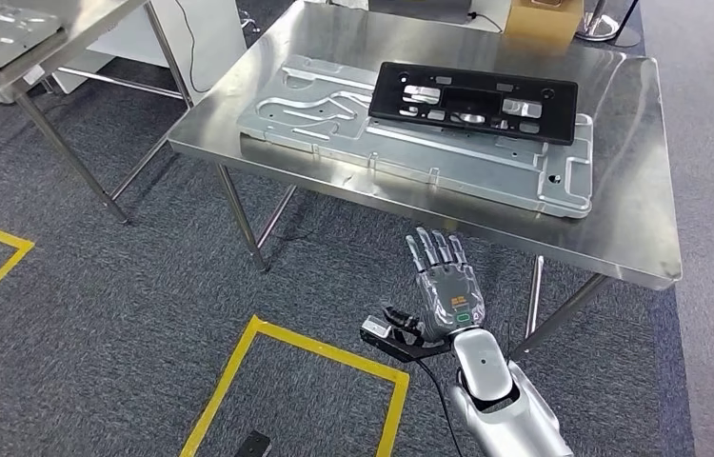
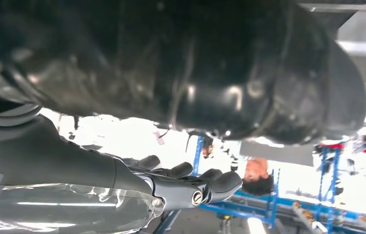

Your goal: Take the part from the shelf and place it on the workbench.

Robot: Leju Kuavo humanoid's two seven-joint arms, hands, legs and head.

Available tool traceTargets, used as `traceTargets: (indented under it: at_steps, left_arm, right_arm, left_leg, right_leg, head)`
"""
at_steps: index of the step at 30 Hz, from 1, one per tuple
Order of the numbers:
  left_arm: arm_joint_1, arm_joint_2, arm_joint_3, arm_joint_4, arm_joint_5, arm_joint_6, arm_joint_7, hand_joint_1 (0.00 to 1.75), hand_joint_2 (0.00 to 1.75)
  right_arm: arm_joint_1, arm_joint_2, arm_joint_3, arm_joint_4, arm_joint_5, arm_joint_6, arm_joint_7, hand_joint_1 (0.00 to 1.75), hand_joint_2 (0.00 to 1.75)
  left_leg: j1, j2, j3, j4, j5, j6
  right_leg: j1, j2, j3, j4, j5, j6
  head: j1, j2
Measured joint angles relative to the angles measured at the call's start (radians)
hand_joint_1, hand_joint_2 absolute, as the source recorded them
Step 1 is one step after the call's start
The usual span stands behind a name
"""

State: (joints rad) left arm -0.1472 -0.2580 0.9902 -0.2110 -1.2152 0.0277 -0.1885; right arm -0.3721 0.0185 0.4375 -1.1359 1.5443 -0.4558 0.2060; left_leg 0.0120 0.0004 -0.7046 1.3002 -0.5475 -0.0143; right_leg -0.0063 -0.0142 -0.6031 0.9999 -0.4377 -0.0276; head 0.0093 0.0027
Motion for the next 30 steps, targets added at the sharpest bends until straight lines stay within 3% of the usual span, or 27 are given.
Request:
traceTargets:
  at_steps: [2, 4, 5, 6, 8, 9, 10, 12, 13, 14, 15, 16, 17, 18, 20, 21, 23, 24, 26, 28, 29, 30]
  left_arm:
    - [-0.001, 0.001, 0.002, 0.000, 0.006, 0.002, -0.001, 0.00, 0.00]
    - [-0.001, 0.001, 0.006, 0.000, 0.015, 0.004, -0.005, 0.00, 0.00]
    - [-0.001, 0.001, 0.009, 0.000, 0.019, 0.005, -0.008, 0.00, 0.00]
    - [0.000, 0.001, 0.012, 0.000, 0.024, 0.005, -0.012, 0.00, 0.00]
    - [0.004, 0.001, 0.020, 0.000, 0.033, 0.007, -0.018, 0.00, 0.00]
    - [0.005, 0.002, 0.025, 0.000, 0.039, 0.008, -0.020, 0.00, 0.00]
    - [0.007, 0.002, 0.029, 0.000, 0.044, 0.010, -0.023, 0.00, 0.00]
    - [0.011, 0.003, 0.038, 0.000, 0.056, 0.017, -0.030, 0.00, 0.00]
    - [0.014, 0.003, 0.043, 0.000, 0.063, 0.021, -0.035, 0.00, 0.00]
    - [0.018, 0.004, 0.050, 0.000, 0.070, 0.025, -0.040, 0.00, 0.00]
    - [0.023, 0.005, 0.056, 0.000, 0.078, 0.030, -0.046, 0.00, 0.00]
    - [0.027, 0.006, 0.063, 0.000, 0.083, 0.035, -0.051, 0.00, 0.00]
    - [0.029, 0.007, 0.069, 0.000, 0.087, 0.039, -0.056, 0.00, 0.00]
    - [0.030, 0.007, 0.074, 0.000, 0.087, 0.043, -0.058, 0.00, 0.00]
    - [0.028, 0.007, 0.080, 0.000, 0.086, 0.048, -0.059, 0.00, 0.00]
    - [0.028, 0.008, 0.083, 0.000, 0.085, 0.050, -0.059, 0.00, 0.00]
    - [0.028, 0.010, 0.088, 0.000, 0.085, 0.054, -0.058, 0.00, 0.00]
    - [0.029, 0.012, 0.090, 0.000, 0.085, 0.055, -0.057, 0.00, 0.00]
    - [0.031, 0.014, 0.094, 0.000, 0.085, 0.057, -0.056, 0.00, 0.00]
    - [0.031, 0.015, 0.097, 0.000, 0.086, 0.060, -0.054, 0.00, 0.00]
    - [0.032, 0.015, 0.099, 0.000, 0.087, 0.062, -0.054, 0.00, 0.00]
    - [0.033, 0.016, 0.101, 0.000, 0.088, 0.066, -0.053, 0.00, 0.00]
  right_arm:
    - [0.018, 0.001, 0.000, -0.006, -0.014, -0.014, -0.005, 0.00, 0.00]
    - [0.059, 0.006, -0.001, -0.017, -0.043, -0.051, -0.016, 0.00, 0.00]
    - [0.086, 0.009, -0.005, -0.022, -0.063, -0.074, -0.023, 0.00, 0.00]
    - [0.117, 0.014, -0.010, -0.024, -0.087, -0.096, -0.031, 0.00, 0.00]
    - [0.179, 0.019, -0.032, -0.023, -0.145, -0.134, -0.053, 0.00, 0.00]
    - [0.209, 0.020, -0.050, -0.021, -0.180, -0.150, -0.067, 0.00, 0.00]
    - [0.237, 0.021, -0.072, -0.017, -0.220, -0.165, -0.086, 0.00, 0.00]
    - [0.290, 0.023, -0.127, 0.002, -0.314, -0.183, -0.137, 0.00, 0.00]
    - [0.313, 0.025, -0.156, 0.023, -0.372, -0.176, -0.173, 0.00, 0.00]
    - [0.331, 0.029, -0.192, 0.066, -0.450, -0.153, -0.223, 0.00, 0.00]
    - [0.343, 0.035, -0.235, 0.129, -0.539, -0.118, -0.285, 0.00, 0.00]
    - [0.349, 0.043, -0.288, 0.216, -0.633, -0.084, -0.354, 0.00, 0.00]
    - [0.354, 0.051, -0.346, 0.319, -0.714, -0.059, -0.409, 0.00, 0.00]
    - [0.359, 0.058, -0.400, 0.417, -0.760, -0.047, -0.431, 0.00, 0.00]
    - [0.369, 0.069, -0.479, 0.579, -0.780, -0.024, -0.379, 0.00, 0.00]
    - [0.371, 0.075, -0.505, 0.639, -0.772, -0.007, -0.329, 0.00, 0.00]
    - [0.371, 0.095, -0.538, 0.730, -0.764, 0.021, -0.257, 0.00, 0.00]
    - [0.371, 0.105, -0.549, 0.763, -0.762, 0.029, -0.239, 0.00, 0.00]
    - [0.367, 0.120, -0.565, 0.814, -0.762, 0.049, -0.206, 0.00, 0.00]
    - [0.362, 0.129, -0.585, 0.850, -0.770, 0.092, -0.140, 0.00, 0.00]
    - [0.360, 0.132, -0.598, 0.865, -0.779, 0.124, -0.106, 0.00, 0.00]
    - [0.359, 0.133, -0.611, 0.877, -0.787, 0.159, -0.079, 0.00, 0.00]
  left_leg:
    - [0.007, 0.000, 0.088, -0.084, 0.047, -0.003]
    - [0.006, -0.003, 0.201, -0.233, 0.029, 0.002]
    - [0.003, -0.004, 0.234, -0.285, 0.012, 0.008]
    - [0.000, -0.006, 0.248, -0.313, 0.003, 0.016]
    - [0.000, -0.003, 0.236, -0.321, 0.018, 0.036]
    - [0.001, -0.001, 0.227, -0.323, 0.030, 0.047]
    - [0.002, 0.001, 0.215, -0.325, 0.044, 0.057]
    - [-0.002, 0.003, 0.185, -0.324, 0.067, 0.069]
    - [-0.005, 0.003, 0.169, -0.322, 0.077, 0.071]
    - [-0.007, 0.004, 0.153, -0.321, 0.086, 0.072]
    - [-0.009, 0.005, 0.139, -0.319, 0.094, 0.071]
    - [-0.011, 0.002, 0.127, -0.316, 0.101, 0.069]
    - [-0.012, -0.002, 0.117, -0.312, 0.107, 0.067]
    - [-0.014, -0.009, 0.109, -0.306, 0.112, 0.064]
    - [-0.017, -0.021, 0.096, -0.296, 0.122, 0.055]
    - [-0.017, -0.025, 0.091, -0.294, 0.129, 0.049]
    - [-0.016, -0.029, 0.082, -0.291, 0.137, 0.036]
    - [-0.015, -0.027, 0.074, -0.278, 0.125, 0.030]
    - [-0.010, -0.020, 0.044, -0.200, 0.058, 0.017]
    - [-0.005, -0.015, 0.000, -0.070, -0.018, 0.004]
    - [-0.002, -0.012, -0.010, -0.024, -0.032, -0.001]
    - [0.000, -0.009, -0.002, -0.013, -0.028, -0.005]
  right_leg:
    - [-0.004, -0.001, -0.032, 0.011, 0.019, 0.010]
    - [-0.004, -0.002, -0.051, 0.021, 0.034, 0.022]
    - [-0.003, -0.003, -0.055, 0.022, 0.042, 0.029]
    - [-0.003, -0.004, -0.056, 0.021, 0.050, 0.036]
    - [-0.006, -0.003, -0.060, 0.018, 0.057, 0.051]
    - [-0.008, -0.001, -0.067, 0.032, 0.034, 0.055]
    - [-0.009, 0.002, -0.077, 0.062, -0.008, 0.059]
    - [-0.010, 0.007, -0.104, 0.177, -0.117, 0.062]
    - [-0.010, 0.008, -0.113, 0.239, -0.146, 0.063]
    - [-0.010, 0.010, -0.115, 0.286, -0.146, 0.063]
    - [-0.009, 0.010, -0.104, 0.307, -0.121, 0.061]
    - [-0.008, 0.012, -0.076, 0.293, -0.085, 0.058]
    - [-0.006, 0.020, -0.031, 0.246, -0.060, 0.051]
    - [-0.004, 0.033, 0.029, 0.174, -0.056, 0.042]
    - [0.000, 0.054, 0.127, 0.034, -0.092, 0.028]
    - [0.002, 0.054, 0.149, -0.004, -0.109, 0.024]
    - [-0.001, 0.042, 0.148, -0.024, -0.107, 0.017]
    - [-0.003, 0.035, 0.144, -0.027, -0.100, 0.011]
    - [-0.007, 0.018, 0.133, -0.030, -0.087, 0.002]
    - [-0.007, -0.002, 0.120, -0.028, -0.079, 0.000]
    - [-0.006, -0.013, 0.114, -0.026, -0.076, 0.001]
    - [-0.006, -0.024, 0.108, -0.023, -0.074, 0.002]
  head:
    - [0.000, 0.000]
    - [0.000, 0.000]
    - [0.000, 0.000]
    - [0.000, 0.000]
    - [0.000, 0.000]
    - [0.000, 0.000]
    - [0.001, 0.000]
    - [0.002, 0.000]
    - [0.002, 0.000]
    - [0.002, 0.000]
    - [0.002, 0.000]
    - [0.002, 0.000]
    - [0.002, 0.000]
    - [0.002, 0.000]
    - [0.002, 0.000]
    - [0.002, 0.000]
    - [0.002, 0.000]
    - [0.001, 0.000]
    - [-0.001, 0.000]
    - [-0.002, 0.000]
    - [-0.002, 0.000]
    - [-0.002, 0.000]
